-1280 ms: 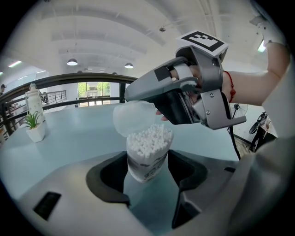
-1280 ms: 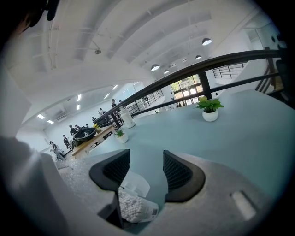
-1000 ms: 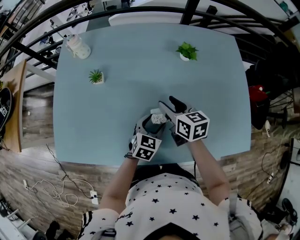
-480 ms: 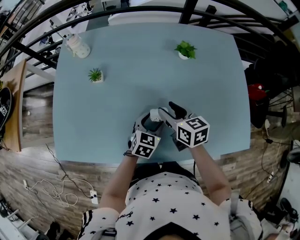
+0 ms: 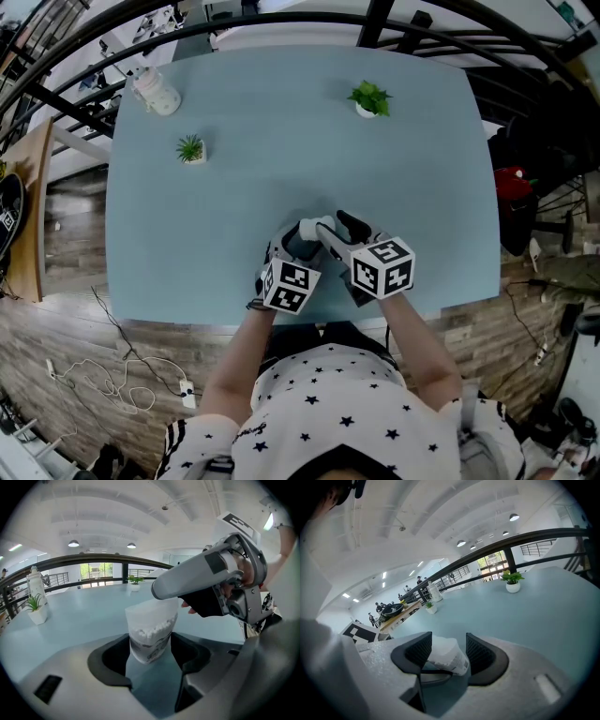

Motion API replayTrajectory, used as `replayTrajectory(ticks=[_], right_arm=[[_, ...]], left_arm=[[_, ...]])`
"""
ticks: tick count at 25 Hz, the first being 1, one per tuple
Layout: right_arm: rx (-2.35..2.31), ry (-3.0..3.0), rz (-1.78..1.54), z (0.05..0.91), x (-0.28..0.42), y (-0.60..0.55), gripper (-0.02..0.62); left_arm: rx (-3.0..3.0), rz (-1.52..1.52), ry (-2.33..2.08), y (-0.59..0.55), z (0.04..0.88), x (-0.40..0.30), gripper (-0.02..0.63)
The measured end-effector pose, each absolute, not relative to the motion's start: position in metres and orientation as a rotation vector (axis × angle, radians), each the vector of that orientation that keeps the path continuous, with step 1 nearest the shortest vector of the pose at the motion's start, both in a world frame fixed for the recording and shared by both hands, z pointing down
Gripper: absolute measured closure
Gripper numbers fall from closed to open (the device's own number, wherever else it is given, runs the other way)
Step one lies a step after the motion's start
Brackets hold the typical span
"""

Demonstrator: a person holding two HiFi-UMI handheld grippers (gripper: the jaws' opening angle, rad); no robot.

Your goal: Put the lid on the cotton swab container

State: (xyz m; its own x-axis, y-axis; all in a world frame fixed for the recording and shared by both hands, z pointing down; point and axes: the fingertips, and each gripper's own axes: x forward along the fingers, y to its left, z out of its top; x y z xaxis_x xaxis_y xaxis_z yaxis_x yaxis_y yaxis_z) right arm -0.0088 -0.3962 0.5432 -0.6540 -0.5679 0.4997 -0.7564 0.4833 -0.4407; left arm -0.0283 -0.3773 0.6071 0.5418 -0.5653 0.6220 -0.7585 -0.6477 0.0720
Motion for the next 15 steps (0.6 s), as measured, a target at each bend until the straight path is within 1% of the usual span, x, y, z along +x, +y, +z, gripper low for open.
replayTrajectory(ticks=[15], right_arm=[[1.12, -2.419, 0.954, 0.554, -0.009, -0.387, 0.382]], left_arm=[[2.444, 0.833, -1.094, -0.376, 0.612, -0.027, 0.333]])
